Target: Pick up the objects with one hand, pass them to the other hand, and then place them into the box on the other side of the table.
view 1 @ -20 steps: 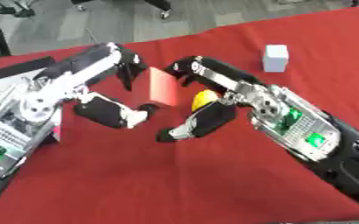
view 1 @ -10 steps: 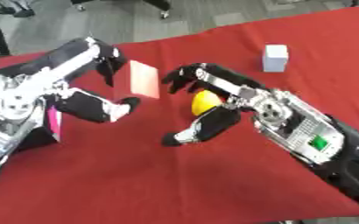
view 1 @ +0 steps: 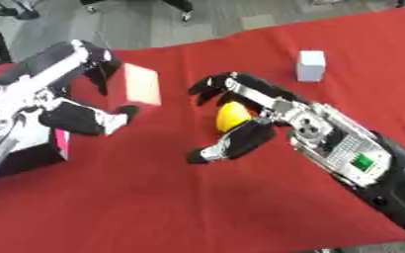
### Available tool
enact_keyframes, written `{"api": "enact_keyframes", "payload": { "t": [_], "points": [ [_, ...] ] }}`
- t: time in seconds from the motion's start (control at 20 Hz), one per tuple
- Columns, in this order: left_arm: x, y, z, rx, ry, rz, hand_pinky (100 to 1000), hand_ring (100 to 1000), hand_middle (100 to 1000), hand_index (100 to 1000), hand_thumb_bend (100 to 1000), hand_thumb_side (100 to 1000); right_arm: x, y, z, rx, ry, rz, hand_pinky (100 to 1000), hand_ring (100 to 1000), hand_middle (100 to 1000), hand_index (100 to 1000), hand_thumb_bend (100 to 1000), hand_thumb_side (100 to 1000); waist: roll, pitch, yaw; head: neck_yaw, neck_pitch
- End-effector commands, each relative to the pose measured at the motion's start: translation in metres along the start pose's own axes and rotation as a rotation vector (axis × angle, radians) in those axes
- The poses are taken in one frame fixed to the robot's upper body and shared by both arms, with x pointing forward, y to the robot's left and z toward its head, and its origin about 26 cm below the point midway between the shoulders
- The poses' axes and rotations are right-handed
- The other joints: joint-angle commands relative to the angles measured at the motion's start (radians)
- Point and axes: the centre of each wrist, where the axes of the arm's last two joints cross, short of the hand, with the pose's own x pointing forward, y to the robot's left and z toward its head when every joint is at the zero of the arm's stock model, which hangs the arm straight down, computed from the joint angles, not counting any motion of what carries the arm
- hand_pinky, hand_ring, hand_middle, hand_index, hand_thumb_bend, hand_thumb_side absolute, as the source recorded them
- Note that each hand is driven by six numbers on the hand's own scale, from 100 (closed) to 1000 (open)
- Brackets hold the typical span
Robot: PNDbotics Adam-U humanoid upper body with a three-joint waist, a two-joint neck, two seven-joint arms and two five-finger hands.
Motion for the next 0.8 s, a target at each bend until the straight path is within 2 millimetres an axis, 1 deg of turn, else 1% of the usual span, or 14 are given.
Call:
{"api": "enact_keyframes", "payload": {
  "t": [0.05, 0.35, 0.5, 0.8],
  "points": [
    [-0.010, 0.018, 0.014, 0.063, 0.042, -0.023, 715, 512, 394, 429, 127, 133, 0.001, -0.009, 0.003, -0.030, -0.004, 0.021, 784, 827, 679, 832, 698, 310, -0.003, -0.029, 0.002, 0.002, -0.002],
    [-0.043, 0.029, 0.041, 0.169, 0.181, -0.027, 716, 512, 395, 430, 129, 122, 0.000, -0.012, 0.004, -0.058, -0.004, 0.015, 783, 826, 677, 829, 686, 308, -0.005, -0.024, 0.006, 0.019, -0.002],
    [-0.056, 0.033, 0.050, 0.210, 0.234, -0.029, 716, 513, 396, 431, 128, 119, -0.001, -0.013, 0.004, -0.068, -0.006, 0.011, 782, 825, 675, 828, 684, 309, -0.008, -0.023, 0.007, 0.028, -0.002],
    [-0.090, 0.041, 0.069, 0.297, 0.383, -0.043, 717, 515, 399, 434, 135, 108, -0.001, -0.015, 0.005, -0.088, -0.019, 0.000, 781, 823, 672, 826, 681, 309, -0.016, -0.020, 0.008, 0.069, -0.004]
  ]
}}
